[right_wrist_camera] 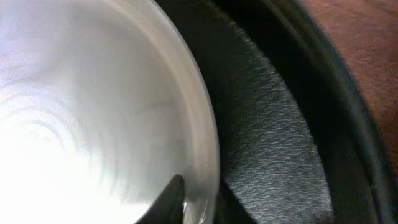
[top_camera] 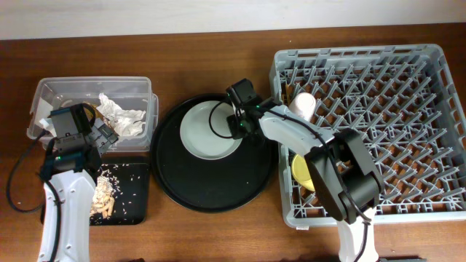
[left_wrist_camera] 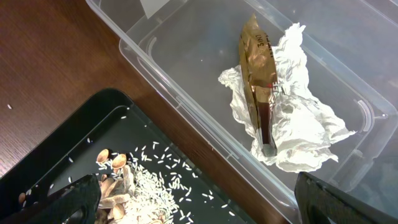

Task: Sort waste into correct bins and load items into the dishwasher rack
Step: 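Return the right gripper to the round tray and grasp the white plate, then carry the white plate to the rack and stand it upright in the slots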

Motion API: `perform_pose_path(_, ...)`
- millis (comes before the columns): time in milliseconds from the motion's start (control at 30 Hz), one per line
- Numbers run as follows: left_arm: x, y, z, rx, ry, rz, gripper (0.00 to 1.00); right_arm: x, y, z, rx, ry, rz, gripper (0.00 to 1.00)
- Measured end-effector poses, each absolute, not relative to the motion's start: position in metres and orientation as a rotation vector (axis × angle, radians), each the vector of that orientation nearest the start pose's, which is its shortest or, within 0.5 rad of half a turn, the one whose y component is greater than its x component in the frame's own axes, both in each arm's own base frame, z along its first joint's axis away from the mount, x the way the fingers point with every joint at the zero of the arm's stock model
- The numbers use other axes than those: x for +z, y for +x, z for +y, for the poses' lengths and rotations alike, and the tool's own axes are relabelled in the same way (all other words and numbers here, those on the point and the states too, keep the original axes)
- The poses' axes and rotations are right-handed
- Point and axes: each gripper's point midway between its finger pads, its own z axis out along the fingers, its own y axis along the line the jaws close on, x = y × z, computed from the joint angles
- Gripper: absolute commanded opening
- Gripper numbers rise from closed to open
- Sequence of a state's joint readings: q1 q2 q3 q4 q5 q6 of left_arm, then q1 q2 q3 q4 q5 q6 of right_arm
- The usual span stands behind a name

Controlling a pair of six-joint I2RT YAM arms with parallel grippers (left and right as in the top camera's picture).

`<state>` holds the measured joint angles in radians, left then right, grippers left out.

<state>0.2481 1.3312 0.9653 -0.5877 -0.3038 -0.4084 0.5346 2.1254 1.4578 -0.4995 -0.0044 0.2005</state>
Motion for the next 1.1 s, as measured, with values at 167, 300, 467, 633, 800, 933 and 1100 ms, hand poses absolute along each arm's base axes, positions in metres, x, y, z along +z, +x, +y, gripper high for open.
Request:
perform_pose_path(167, 0.144, 0.322, 0.135, 0.316, -0.916, 2.315, 0.99, 0.033, 0.412, 0.248, 0.243, -0.452, 2.722, 0.04)
perform_pose_path(300, 0.144, 0.322, 0.135, 0.316, -0.916, 2.314, 0.99, 0.229, 0.407, 0.224, 0.234, -0.436, 2.317, 0.04)
perform_pose_path(467, 0.144, 0.322, 0.135, 0.317, -0.916, 2.317, 0.99, 0.345, 0.388, 0.092, -0.644, -0.403, 2.019, 0.04)
perform_pose_path(633, 0.144, 0.322, 0.135, 0.316, -0.916, 2.316, 0.99, 0.345, 0.388, -0.04, -1.339, -0.095, 2.061, 0.04)
perform_pose_path(800, 0.144, 0.322, 0.135, 0.316, -0.916, 2.316, 0.99, 0.265, 0.411, -0.038, -1.303, -0.107, 2.234, 0.04)
perform_pose_path(933, 0.144, 0.322, 0.135, 0.316, -0.917, 2.316, 0.99, 0.21, 0.425, -0.025, -1.235, -0.18, 2.359, 0.16)
perform_pose_path(1100, 0.144, 0.322, 0.135, 0.316, -0.917, 2.316, 0.99, 0.2, 0.428, -0.02, -1.188, -0.195, 2.388, 0.98)
